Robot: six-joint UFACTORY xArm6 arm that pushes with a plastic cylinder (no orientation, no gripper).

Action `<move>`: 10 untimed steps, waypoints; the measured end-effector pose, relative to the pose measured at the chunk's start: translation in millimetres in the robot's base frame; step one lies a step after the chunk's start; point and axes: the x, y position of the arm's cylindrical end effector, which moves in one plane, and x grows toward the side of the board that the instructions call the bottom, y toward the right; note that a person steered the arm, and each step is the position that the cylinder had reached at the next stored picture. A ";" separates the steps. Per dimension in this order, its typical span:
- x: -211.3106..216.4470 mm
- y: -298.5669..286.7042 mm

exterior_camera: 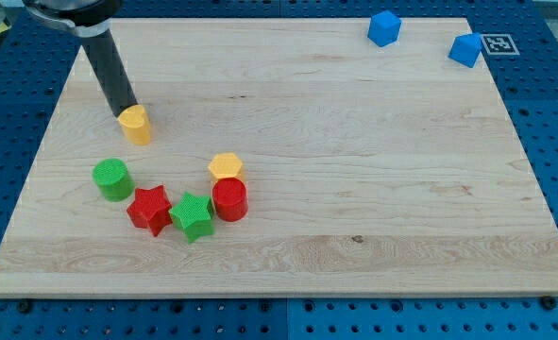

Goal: Slightly move the blue cube towards the top center of the board

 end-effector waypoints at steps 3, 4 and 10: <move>63.7 13.2; 36.5 25.1; -61.6 389.5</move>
